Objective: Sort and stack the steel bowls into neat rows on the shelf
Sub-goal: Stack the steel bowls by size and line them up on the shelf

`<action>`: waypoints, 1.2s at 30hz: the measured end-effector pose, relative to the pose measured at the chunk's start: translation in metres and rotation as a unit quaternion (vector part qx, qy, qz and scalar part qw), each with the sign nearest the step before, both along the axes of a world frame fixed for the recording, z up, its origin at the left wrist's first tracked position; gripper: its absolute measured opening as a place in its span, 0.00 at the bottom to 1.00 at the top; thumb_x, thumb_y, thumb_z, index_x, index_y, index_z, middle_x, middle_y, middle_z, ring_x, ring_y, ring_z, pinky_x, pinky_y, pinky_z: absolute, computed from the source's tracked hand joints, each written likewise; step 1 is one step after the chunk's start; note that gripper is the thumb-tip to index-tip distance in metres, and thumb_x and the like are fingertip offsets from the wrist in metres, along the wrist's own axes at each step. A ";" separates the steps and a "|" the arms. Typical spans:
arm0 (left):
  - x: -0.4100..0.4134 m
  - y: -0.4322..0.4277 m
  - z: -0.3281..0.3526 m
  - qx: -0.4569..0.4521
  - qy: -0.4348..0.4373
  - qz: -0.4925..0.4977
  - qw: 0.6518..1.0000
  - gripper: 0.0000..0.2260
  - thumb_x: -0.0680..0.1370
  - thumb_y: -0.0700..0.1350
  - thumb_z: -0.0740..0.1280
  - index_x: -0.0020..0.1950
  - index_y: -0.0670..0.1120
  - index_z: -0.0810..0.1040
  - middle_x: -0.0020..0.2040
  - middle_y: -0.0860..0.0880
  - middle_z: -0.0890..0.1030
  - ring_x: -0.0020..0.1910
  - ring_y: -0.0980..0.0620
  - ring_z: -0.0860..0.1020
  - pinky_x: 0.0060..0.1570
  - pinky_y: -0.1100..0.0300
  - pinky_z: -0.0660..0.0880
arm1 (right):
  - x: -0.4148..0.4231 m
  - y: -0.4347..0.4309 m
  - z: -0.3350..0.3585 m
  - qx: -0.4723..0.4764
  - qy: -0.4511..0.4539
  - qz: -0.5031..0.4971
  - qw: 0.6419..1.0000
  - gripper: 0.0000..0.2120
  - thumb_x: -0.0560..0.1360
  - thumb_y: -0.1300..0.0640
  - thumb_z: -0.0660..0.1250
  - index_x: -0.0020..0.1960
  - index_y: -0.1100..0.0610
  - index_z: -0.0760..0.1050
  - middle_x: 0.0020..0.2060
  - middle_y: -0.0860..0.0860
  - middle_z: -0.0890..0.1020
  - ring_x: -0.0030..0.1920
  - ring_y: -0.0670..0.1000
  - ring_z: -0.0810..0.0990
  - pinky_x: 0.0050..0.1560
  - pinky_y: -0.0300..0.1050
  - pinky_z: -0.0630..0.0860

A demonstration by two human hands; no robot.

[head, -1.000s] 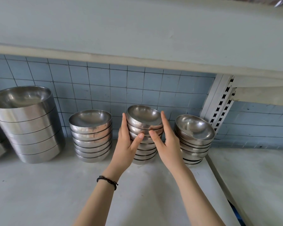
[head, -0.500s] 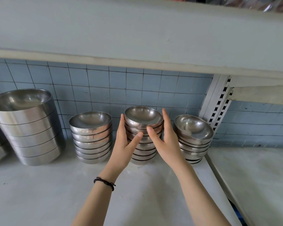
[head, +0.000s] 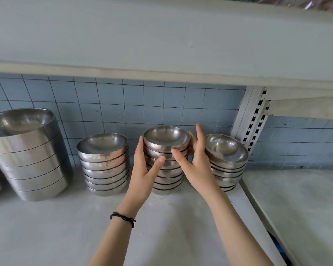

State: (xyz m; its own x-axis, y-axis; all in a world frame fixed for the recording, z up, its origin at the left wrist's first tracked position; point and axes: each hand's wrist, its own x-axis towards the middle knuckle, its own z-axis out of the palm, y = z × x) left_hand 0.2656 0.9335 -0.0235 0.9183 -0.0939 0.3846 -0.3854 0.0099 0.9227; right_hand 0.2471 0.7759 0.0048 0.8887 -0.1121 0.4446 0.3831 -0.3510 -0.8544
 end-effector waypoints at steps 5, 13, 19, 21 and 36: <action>-0.003 0.005 -0.005 0.018 -0.004 -0.004 1.000 0.44 0.70 0.62 0.70 0.75 0.61 0.42 0.73 0.72 0.48 0.73 0.73 0.49 0.65 0.80 0.53 | -0.003 0.000 -0.001 0.030 -0.003 0.016 0.999 0.45 0.73 0.43 0.71 0.76 0.36 0.41 0.77 0.44 0.58 0.75 0.35 0.57 0.74 0.36 0.58; -0.008 0.013 -0.034 0.196 0.033 -0.004 0.980 0.54 0.65 0.57 0.77 0.79 0.50 0.43 0.78 0.57 0.55 0.76 0.61 0.54 0.74 0.62 0.55 | -0.018 -0.001 -0.044 0.010 0.057 0.025 0.998 0.48 0.67 0.32 0.71 0.69 0.24 0.36 0.79 0.42 0.51 0.78 0.40 0.52 0.78 0.54 0.56; -0.014 0.007 -0.034 0.197 0.043 0.022 0.979 0.43 0.72 0.50 0.74 0.77 0.43 0.51 0.76 0.48 0.62 0.76 0.50 0.59 0.73 0.49 0.61 | -0.018 0.004 -0.055 -0.006 0.101 0.002 0.995 0.48 0.67 0.38 0.71 0.72 0.30 0.38 0.76 0.39 0.60 0.71 0.29 0.58 0.71 0.35 0.59; -0.016 0.005 -0.034 0.208 0.038 0.030 0.977 0.43 0.72 0.51 0.73 0.78 0.42 0.51 0.77 0.47 0.60 0.76 0.50 0.58 0.74 0.50 0.59 | -0.016 0.004 -0.057 -0.008 0.108 -0.005 0.994 0.52 0.67 0.38 0.71 0.76 0.37 0.37 0.74 0.37 0.61 0.68 0.25 0.59 0.68 0.29 0.59; -0.023 -0.001 -0.031 0.286 0.026 0.112 0.951 0.49 0.67 0.70 0.59 0.78 0.40 0.50 0.77 0.45 0.59 0.76 0.48 0.58 0.73 0.51 0.60 | -0.020 0.009 -0.054 -0.065 0.119 -0.031 0.990 0.42 0.77 0.41 0.66 0.80 0.51 0.46 0.70 0.39 0.71 0.71 0.40 0.67 0.67 0.34 0.64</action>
State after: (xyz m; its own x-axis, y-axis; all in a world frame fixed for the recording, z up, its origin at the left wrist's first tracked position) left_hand 0.2422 0.9321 -0.0550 0.9561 -0.0738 0.2835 -0.2728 -0.5765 0.7702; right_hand 0.2275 0.7846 -0.0496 0.9632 -0.1247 0.2379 0.1510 -0.4813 -0.8635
